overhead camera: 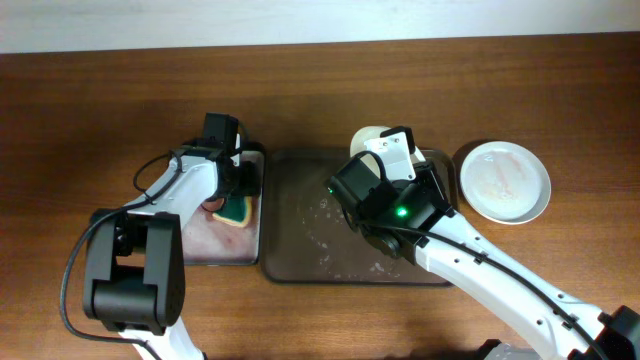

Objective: Clean dirty plates on tray and stack at the side

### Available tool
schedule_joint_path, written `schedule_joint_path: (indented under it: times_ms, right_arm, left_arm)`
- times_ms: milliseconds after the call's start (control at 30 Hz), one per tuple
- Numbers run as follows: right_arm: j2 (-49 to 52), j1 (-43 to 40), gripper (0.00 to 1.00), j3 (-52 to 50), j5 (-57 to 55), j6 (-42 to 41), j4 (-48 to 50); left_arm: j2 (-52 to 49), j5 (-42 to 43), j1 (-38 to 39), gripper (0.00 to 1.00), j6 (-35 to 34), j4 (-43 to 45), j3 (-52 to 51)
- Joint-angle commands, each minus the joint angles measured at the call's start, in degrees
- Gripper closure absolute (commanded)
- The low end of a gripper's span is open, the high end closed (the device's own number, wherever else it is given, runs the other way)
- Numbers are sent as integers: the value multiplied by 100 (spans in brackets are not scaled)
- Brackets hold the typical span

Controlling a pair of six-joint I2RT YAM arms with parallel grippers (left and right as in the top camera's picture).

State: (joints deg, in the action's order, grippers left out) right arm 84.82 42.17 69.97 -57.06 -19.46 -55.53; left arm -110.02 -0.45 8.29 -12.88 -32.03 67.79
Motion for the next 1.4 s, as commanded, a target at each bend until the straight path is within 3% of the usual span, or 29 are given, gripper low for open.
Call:
schedule_joint_path:
  times_ms: [0, 67, 100, 233, 267, 300, 333, 433, 467, 533, 567, 633, 700, 867, 1033, 1167, 1367]
  right_arm:
    - [-94, 17, 96, 98, -210, -48, -2]
    - [-94, 17, 96, 98, -210, -48, -2]
    - [-94, 17, 96, 98, -212, -48, -7]
    - [-94, 17, 96, 98, -212, -48, -22]
    - [-94, 17, 96, 98, -212, -50, -20]
    - [-94, 17, 96, 98, -212, -50, -17]
    - [-98, 17, 96, 98, -216, -50, -13]
    - [-101, 20, 96, 195, -538, -50, 42]
    - [-101, 20, 96, 262, -529, -50, 39]
    - [-101, 13, 96, 319, -850, 72, 20]
    - [-101, -59, 96, 323, -1281, -275, 35]
    - [-101, -35, 96, 387, -809, 111, 151]
    - [-101, -44, 96, 393, -728, -184, 181]
    - [-122, -15, 96, 398, -1152, -52, 166]
    - [-120, -289, 96, 398, -94, -693, 192]
    - [-120, -1458, 96, 398, 1845, -1419, 170]
    - [-107, -4225, 96, 319, 4286, -1449, 85]
  left_arm:
    - [-103, 63, 7, 69, 15, 33, -42]
    - [-103, 63, 7, 94, 15, 31, -42]
    - [-98, 63, 7, 100, 13, 28, -42]
    - [42, 17, 7, 100, 15, -127, 39]
    - [142, 17, 7, 70, 17, -190, 61]
    - [306, 20, 7, 28, 15, -299, 72]
    - [481, 20, 7, 22, 15, -409, 72]
    - [988, 20, 7, 18, 13, -675, 72]
    - [1145, 20, 7, 1, 13, -793, 72]
    - [1320, 22, 7, 0, 13, -953, 72]
    - [1362, 24, 7, 0, 11, -1054, 72]
    - [1362, 24, 7, 0, 11, -1231, 72]
    - [1362, 24, 7, 1, 11, -1307, 72]
    - [1362, 24, 7, 0, 11, -1305, 72]
    - [1362, 24, 7, 0, 11, -1318, 72]
    - [1362, 24, 7, 0, 11, -1349, 72]
    - [1362, 24, 7, 0, 11, -1370, 72]
